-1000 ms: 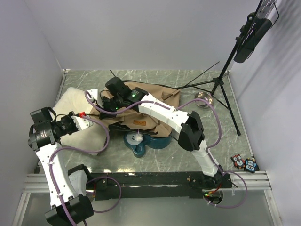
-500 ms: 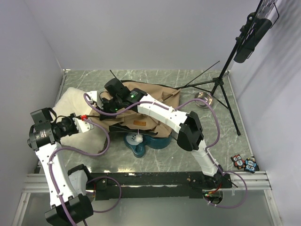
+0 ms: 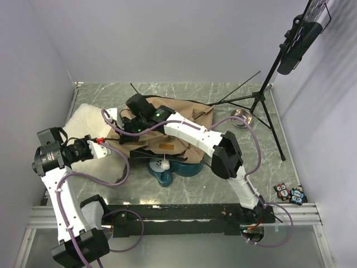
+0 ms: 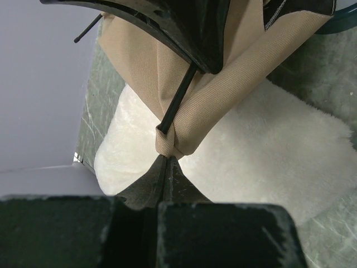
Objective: Set up the pet tent
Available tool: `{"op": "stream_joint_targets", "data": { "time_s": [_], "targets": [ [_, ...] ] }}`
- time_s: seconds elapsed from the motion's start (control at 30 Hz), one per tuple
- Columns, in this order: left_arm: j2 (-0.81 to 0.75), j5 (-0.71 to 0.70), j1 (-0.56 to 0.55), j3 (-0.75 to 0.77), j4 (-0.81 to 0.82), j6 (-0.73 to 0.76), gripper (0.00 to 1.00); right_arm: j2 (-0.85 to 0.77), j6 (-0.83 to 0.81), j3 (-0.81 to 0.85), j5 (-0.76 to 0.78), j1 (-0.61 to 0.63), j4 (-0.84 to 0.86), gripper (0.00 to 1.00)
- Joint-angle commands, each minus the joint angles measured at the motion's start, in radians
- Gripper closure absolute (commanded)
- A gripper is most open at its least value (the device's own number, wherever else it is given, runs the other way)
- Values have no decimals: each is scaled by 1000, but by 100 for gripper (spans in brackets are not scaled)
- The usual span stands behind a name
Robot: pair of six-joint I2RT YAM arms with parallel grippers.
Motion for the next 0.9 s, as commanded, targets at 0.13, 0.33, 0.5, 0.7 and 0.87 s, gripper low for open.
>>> {"op": "stream_joint_targets", "data": {
  "time_s": [0.13,0.33,0.5,0.7,0.87],
  "targets": [
    [5,77,-4,41,10,24,99,-63,89,-31,13,-29,21,100],
    [25,94,-4,57,13,-14,99,-76,98,-55,13,-32,35,100],
    [30,98,-4,59,27,-40,99,-79,98,-72,23,-34,33,100],
    [33,106,-5,65,35,-57,99,-95,87,-118,45,-35,53,100],
    [27,118,-4,61,71,-102,99,-86,72,-111,45,-35,35,100]
  ]
}}
